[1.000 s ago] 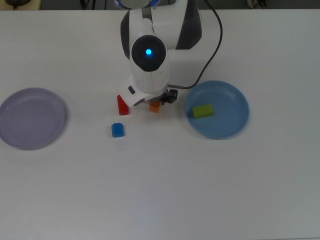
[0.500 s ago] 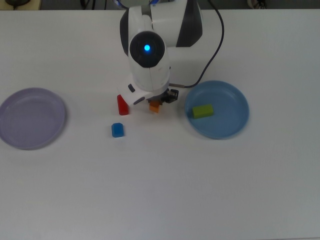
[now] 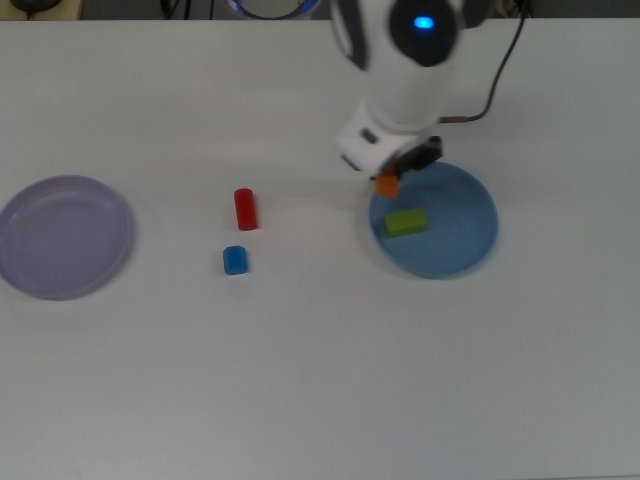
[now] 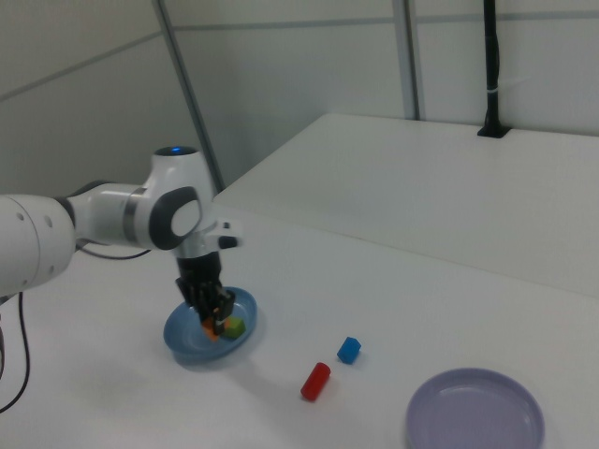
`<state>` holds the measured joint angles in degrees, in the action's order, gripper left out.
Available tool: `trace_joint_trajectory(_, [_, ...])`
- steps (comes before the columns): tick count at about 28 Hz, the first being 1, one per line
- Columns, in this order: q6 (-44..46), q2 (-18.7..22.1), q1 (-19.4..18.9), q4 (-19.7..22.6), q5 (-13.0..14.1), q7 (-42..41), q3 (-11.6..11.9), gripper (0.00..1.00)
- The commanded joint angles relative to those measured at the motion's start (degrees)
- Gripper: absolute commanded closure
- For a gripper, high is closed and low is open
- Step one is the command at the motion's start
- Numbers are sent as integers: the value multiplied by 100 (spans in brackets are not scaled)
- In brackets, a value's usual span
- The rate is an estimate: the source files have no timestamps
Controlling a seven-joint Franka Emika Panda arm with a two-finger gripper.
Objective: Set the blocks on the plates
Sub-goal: 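Place the orange block on the light blue plate beside the green block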
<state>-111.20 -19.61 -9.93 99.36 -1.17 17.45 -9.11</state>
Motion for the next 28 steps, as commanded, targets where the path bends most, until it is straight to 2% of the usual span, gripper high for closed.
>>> trace_joint_trajectory(1, [-279,-350,-299,-110,-524,-48,58,100])
trace_joint_trajectory(6, [-604,-526,-290,-172,-559,-66,67,98])
trace_joint_trajectory(8, [-710,-535,-290,-180,-577,-75,67,90])
trace_joint_trajectory(9, [-745,-544,-290,-180,-577,-84,67,82])
trace_joint_trajectory(11, [-781,-544,-290,-180,-577,-119,67,63])
trace_joint_trajectory(12, [-781,-544,-290,-180,-568,-110,67,24])
trace_joint_trajectory(13, [-781,-544,-290,-180,-577,-67,76,3])
trace_joint_trajectory(14, [-772,-544,-290,-180,-577,-66,76,0])
trace_joint_trajectory(23, [-500,-272,-247,-198,-542,-57,120,0])
trace_joint_trajectory(28, [-271,-113,122,-426,-533,-180,304,0])
